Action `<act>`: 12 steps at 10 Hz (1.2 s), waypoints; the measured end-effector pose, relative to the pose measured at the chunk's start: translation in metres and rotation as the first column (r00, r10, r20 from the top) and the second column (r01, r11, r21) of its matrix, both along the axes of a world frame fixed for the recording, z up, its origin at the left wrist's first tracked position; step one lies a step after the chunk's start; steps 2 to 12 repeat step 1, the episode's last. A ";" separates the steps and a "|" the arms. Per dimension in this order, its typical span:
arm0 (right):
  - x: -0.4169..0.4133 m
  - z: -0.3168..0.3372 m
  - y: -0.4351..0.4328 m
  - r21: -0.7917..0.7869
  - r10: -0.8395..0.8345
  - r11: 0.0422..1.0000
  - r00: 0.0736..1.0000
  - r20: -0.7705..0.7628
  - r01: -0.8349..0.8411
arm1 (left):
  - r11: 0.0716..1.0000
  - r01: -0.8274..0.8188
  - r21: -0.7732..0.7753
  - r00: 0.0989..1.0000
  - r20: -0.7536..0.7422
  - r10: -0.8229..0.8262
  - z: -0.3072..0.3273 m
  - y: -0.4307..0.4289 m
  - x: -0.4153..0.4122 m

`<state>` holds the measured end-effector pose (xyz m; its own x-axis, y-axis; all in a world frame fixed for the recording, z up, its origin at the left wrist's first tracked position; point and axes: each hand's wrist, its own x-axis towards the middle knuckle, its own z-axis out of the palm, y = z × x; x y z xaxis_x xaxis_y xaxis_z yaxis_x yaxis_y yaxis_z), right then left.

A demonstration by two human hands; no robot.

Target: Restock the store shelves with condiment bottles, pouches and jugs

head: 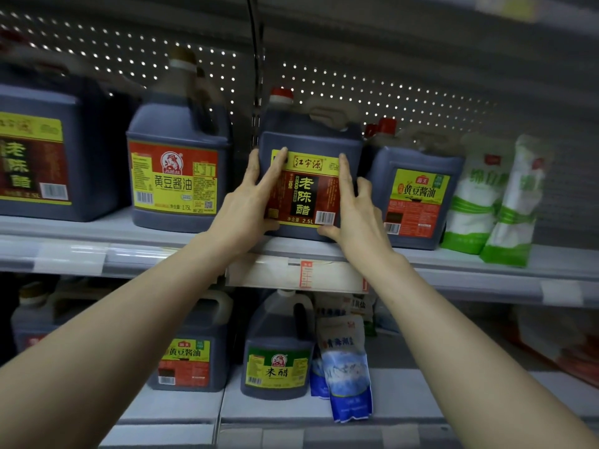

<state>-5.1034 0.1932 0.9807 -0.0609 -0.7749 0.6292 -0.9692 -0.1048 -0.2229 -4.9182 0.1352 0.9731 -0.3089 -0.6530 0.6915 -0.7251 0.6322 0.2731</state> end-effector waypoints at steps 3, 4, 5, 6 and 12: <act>0.001 0.005 0.015 -0.029 -0.040 0.999 0.999 -0.020 0.040 | 0.999 -0.028 -0.035 1.000 -0.003 0.028 0.000 0.012 0.007; 0.001 0.005 0.015 -0.029 -0.040 0.999 0.999 -0.020 0.040 | 0.999 -0.028 -0.035 1.000 -0.003 0.028 0.000 0.012 0.007; 0.001 0.005 0.015 -0.029 -0.040 0.999 0.999 -0.020 0.040 | 0.999 -0.028 -0.035 1.000 -0.003 0.028 0.000 0.012 0.007; 0.001 0.005 0.015 -0.029 -0.040 0.999 0.999 -0.020 0.040 | 0.999 -0.028 -0.035 1.000 -0.003 0.028 0.000 0.012 0.007; 0.001 0.005 0.015 -0.029 -0.040 0.999 0.999 -0.020 0.040 | 0.999 -0.028 -0.035 1.000 -0.003 0.028 0.000 0.012 0.007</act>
